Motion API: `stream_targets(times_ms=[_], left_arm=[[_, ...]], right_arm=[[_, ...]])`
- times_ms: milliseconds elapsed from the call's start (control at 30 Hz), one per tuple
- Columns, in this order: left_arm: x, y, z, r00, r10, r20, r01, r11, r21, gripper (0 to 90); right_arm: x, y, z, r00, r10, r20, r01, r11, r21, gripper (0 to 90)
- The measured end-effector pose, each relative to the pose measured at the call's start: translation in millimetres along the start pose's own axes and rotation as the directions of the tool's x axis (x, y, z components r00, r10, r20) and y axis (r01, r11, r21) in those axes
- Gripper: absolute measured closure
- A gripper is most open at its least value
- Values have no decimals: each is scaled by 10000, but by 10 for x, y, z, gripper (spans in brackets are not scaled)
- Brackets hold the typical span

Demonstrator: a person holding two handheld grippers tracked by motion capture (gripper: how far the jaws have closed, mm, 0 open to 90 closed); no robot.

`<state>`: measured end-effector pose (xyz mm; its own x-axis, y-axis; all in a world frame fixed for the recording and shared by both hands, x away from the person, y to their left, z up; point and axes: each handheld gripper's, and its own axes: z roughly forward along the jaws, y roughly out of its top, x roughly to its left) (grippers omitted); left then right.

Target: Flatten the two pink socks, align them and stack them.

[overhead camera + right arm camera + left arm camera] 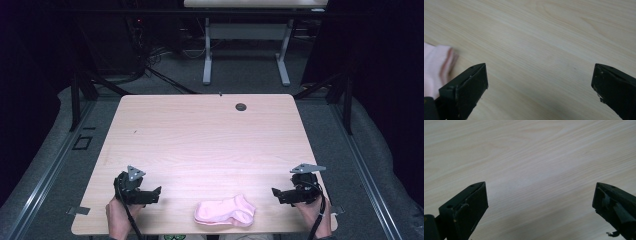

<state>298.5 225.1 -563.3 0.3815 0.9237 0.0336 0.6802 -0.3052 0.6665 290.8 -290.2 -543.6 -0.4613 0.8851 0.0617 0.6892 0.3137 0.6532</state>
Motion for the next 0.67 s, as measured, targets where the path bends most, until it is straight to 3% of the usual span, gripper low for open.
stream_targets(times_ms=[133,233,333,433,533,667], left_arm=[[106,-76,109,9997,-224,-132,226,9996,139,2],[179,-135,193,9984,-484,286,480,9988,139,1],[210,-160,205,9992,-370,172,373,9992,-132,0],[233,-193,225,9993,-348,169,356,9979,-547,0],[249,-200,225,9993,-329,191,340,9976,-595,0],[256,-203,225,9993,-298,223,311,9976,-614,0]], right_arm=[[-164,-106,112,9992,329,236,-334,9993,185,0],[-233,-170,185,9985,426,352,-433,9988,209,0],[-284,-232,255,9978,413,525,-425,9988,237,0],[-294,-268,277,9967,180,796,-176,9998,-51,0],[-323,-332,297,9965,134,830,-70,9970,-770,0],[-332,-346,289,9969,101,778,-38,9967,-816,0]])
